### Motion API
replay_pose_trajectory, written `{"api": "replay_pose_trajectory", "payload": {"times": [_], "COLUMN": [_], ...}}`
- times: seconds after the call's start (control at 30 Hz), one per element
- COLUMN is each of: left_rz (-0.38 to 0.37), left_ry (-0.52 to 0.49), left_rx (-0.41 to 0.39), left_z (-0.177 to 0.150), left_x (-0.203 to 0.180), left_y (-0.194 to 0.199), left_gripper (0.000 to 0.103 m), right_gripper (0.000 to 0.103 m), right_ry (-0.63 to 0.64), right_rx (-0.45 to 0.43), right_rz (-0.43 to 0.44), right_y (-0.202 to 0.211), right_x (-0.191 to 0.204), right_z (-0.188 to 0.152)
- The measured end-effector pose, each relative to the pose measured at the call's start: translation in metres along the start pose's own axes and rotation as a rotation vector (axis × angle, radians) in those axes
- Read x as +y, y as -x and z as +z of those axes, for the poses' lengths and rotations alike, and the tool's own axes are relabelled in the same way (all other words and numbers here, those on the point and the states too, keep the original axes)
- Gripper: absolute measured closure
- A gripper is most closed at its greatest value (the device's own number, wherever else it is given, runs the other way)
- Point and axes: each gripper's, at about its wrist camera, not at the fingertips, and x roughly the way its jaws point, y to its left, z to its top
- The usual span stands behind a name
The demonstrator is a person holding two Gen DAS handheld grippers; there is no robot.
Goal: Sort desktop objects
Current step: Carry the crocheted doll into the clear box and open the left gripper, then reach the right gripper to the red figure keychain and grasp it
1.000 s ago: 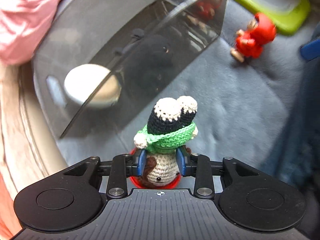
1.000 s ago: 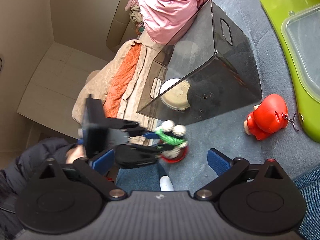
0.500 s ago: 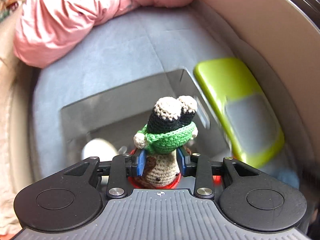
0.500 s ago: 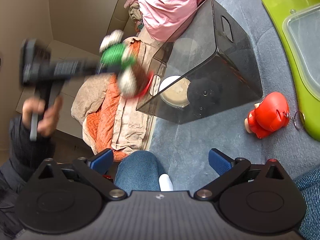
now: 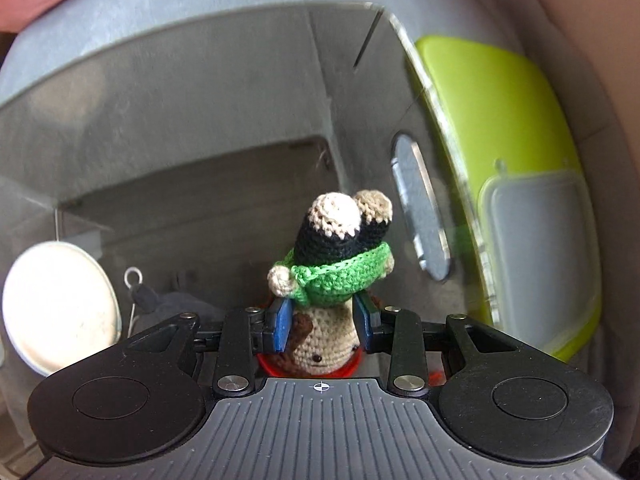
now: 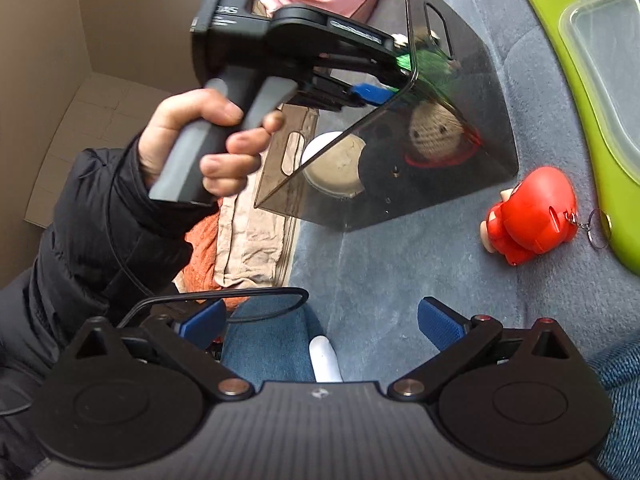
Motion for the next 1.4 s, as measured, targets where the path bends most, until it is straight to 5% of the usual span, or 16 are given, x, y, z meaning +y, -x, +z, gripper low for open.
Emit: {"api": "replay_pose_trajectory", "payload": {"times": [0.27,0.57,0.67,0.73,0.8,0.9,1.07,1.13,1.23,1.27,1.3,1.4], "left_rz": [0.042,0.009,-0.051,-0.077,-0.081,-0.064,0.013,0.045,-0.007,-0.021,-0.033,-0.065], "left_ry": [-0.023,-0.105,-0.112,-0.133,-0.181,-0.276,-0.465,-0.495,-0.389,-0.326,-0.257,-0.049], "left_rx": [-0.020,-0.223,-0.336,-0.401,-0.418,-0.382,-0.327,-0.284,-0.217,-0.185,-0.152,-0.116], "left_z": [-0.008,-0.044,-0.082,-0.108,-0.126,-0.144,-0.169,-0.179,-0.183,-0.182,-0.182,-0.183], "left_x": [-0.001,-0.012,-0.009,-0.009,-0.011,-0.023,-0.067,-0.069,-0.037,-0.020,-0.003,0.048], "left_y": [0.011,0.100,0.138,0.156,0.160,0.144,0.081,0.062,0.053,0.052,0.051,0.051], "left_gripper": [0.074,0.043,0.019,0.009,0.009,0.005,0.004,0.004,0.004,0.004,0.004,0.003], "right_gripper": [0.000,0.000,0.000,0.000,0.000,0.000,0.000,0.000,0.010,0.025,0.037,0.040], "right_ry": [-0.017,-0.020,-0.028,-0.004,0.039,0.035,0.024,0.046,0.054,0.007,-0.067,-0.377], "right_rx": [-0.008,-0.006,-0.007,-0.021,-0.054,-0.148,-0.390,-0.387,-0.245,-0.197,-0.148,-0.112], "right_rz": [0.026,0.015,-0.022,-0.115,-0.301,-0.499,-0.701,-0.779,-0.838,-0.809,-0.766,-0.663], "right_y": [0.001,0.000,0.002,0.008,0.019,0.048,0.093,0.088,0.055,0.043,0.030,-0.005], "right_x": [-0.002,0.000,0.004,0.014,0.026,0.037,0.053,0.060,0.068,0.066,0.061,0.031], "right_z": [-0.001,-0.001,-0.001,0.000,0.004,0.011,0.010,0.011,0.020,0.024,0.029,0.039]}}
